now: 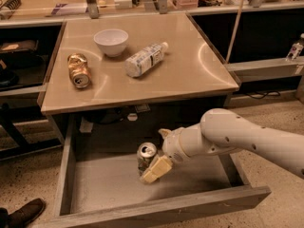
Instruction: Pick 7up can from top drawer and place on counter
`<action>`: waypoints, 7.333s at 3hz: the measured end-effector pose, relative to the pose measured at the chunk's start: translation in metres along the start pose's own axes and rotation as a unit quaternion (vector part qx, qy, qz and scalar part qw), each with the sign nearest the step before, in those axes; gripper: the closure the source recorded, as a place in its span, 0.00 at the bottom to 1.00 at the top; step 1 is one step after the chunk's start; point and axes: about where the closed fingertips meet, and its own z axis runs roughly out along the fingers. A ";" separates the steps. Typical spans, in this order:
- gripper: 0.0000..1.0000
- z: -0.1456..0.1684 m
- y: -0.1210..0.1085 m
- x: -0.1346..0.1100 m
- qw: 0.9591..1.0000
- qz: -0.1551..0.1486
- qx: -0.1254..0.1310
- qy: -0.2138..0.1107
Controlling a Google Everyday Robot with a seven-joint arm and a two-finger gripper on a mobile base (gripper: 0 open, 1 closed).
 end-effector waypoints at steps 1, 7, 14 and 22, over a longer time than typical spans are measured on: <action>0.00 0.020 0.005 0.004 1.000 0.014 -0.012 -0.011; 1.00 -0.050 0.003 -0.061 0.997 0.006 0.066 0.044; 1.00 -0.247 -0.203 -0.165 0.980 0.062 0.188 -0.015; 0.35 -0.196 -0.276 -0.124 0.983 0.119 0.132 -0.051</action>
Offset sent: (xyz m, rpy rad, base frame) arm -0.0021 0.0123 -0.0146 0.0289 0.0250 -0.0042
